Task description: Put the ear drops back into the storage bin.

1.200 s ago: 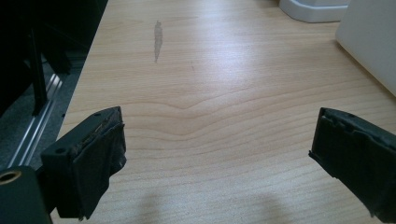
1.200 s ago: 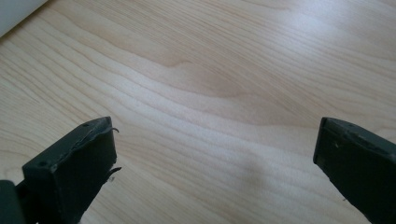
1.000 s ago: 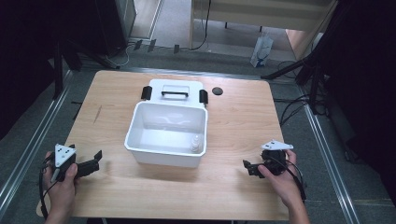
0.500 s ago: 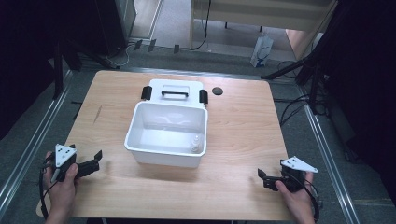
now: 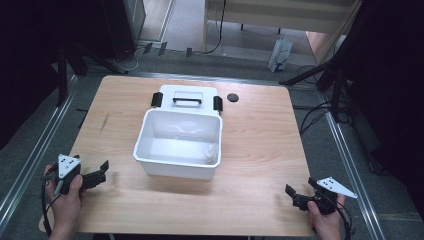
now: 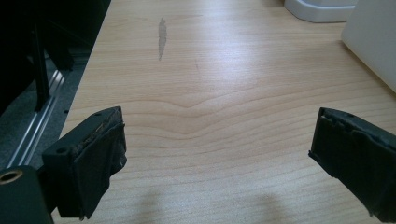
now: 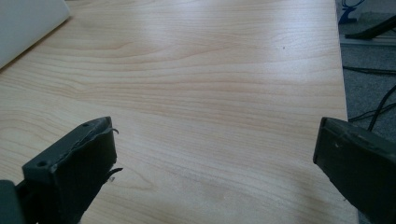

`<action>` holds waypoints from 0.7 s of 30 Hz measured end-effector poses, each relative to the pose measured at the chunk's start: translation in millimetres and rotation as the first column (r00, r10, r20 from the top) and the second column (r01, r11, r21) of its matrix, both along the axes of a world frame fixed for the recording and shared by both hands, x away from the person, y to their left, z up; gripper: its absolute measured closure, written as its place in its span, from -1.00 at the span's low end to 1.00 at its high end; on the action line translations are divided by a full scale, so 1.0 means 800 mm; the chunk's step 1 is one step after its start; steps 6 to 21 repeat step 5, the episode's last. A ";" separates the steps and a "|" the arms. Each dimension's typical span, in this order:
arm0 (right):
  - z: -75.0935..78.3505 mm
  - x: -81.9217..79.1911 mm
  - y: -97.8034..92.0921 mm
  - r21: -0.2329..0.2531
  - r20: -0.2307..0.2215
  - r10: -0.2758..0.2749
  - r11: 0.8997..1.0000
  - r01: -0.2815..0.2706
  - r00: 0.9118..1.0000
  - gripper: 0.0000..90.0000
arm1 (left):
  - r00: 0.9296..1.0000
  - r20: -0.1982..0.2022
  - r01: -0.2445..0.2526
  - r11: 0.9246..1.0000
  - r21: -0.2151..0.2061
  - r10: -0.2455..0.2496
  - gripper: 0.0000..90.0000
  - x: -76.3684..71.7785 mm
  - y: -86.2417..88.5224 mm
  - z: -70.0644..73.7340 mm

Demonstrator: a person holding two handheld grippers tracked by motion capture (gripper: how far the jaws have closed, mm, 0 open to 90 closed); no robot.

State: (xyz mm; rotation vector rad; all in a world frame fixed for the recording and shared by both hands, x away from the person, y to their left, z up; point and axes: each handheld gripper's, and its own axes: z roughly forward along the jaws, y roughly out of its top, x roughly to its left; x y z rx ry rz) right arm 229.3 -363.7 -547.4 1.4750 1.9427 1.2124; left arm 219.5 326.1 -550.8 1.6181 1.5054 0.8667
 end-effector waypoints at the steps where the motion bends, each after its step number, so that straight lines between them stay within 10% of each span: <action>1: 0.000 0.000 0.000 0.000 -0.003 0.000 1.000 0.000 1.000 -1.00 | 1.000 0.002 -0.003 1.000 -0.002 0.003 -0.91 0.000 0.000 0.000; 21: 0.000 0.000 0.002 -0.002 -0.008 0.014 1.000 -0.014 1.000 -1.00 | 1.000 -0.001 -0.005 1.000 0.002 0.005 -0.91 0.000 -0.001 0.000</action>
